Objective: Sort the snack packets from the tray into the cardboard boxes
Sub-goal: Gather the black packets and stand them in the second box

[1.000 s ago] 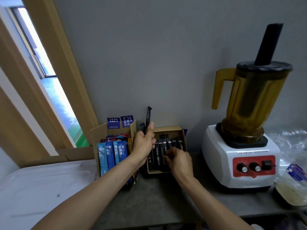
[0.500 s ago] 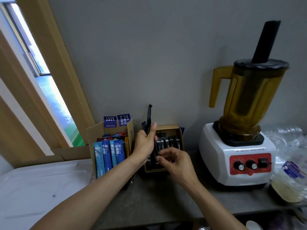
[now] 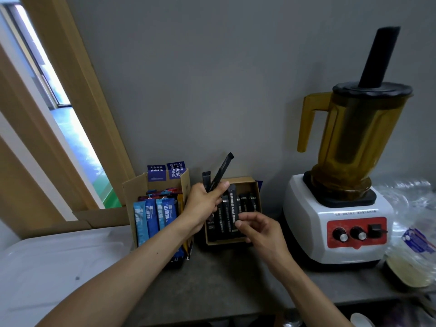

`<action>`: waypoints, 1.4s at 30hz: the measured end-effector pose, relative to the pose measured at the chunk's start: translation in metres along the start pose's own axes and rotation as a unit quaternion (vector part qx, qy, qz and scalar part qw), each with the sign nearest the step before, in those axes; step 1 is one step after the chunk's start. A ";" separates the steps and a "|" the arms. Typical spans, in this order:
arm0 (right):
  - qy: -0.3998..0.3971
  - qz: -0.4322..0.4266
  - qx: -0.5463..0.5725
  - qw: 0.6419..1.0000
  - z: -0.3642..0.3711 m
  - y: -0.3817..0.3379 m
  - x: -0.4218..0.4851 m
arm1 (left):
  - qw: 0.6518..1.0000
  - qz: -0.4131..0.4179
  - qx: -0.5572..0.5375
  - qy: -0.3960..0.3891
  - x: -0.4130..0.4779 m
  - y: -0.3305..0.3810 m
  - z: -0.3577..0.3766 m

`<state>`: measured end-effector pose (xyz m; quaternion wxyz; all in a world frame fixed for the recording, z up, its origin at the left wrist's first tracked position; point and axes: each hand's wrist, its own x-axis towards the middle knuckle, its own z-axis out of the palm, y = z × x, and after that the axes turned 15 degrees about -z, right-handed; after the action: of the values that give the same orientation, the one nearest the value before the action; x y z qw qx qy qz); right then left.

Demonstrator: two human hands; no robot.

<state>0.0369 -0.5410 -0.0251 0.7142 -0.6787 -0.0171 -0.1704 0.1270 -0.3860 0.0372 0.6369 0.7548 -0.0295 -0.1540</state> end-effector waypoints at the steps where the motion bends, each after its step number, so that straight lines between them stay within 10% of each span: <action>1: -0.001 -0.001 -0.005 1.000 0.000 0.001 0.000 | 1.000 -0.007 0.000 -0.003 0.001 0.000 -0.001; 16: 0.204 -0.003 0.257 0.945 0.003 -0.018 0.029 | 0.983 -0.099 0.132 -0.079 -0.009 -0.006 -0.003; 26: 0.053 -0.122 -0.056 0.989 -0.010 -0.024 0.026 | 1.000 0.008 -0.023 -0.008 -0.006 0.002 -0.002; 42: 0.019 -0.113 -0.213 0.970 -0.008 0.009 0.039 | 0.990 0.055 0.112 0.063 0.011 -0.001 0.020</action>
<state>0.0744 -0.5570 -0.0241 0.5292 -0.8056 -0.0431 -0.2629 0.1315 -0.4077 0.0311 0.5566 0.8267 -0.0481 -0.0662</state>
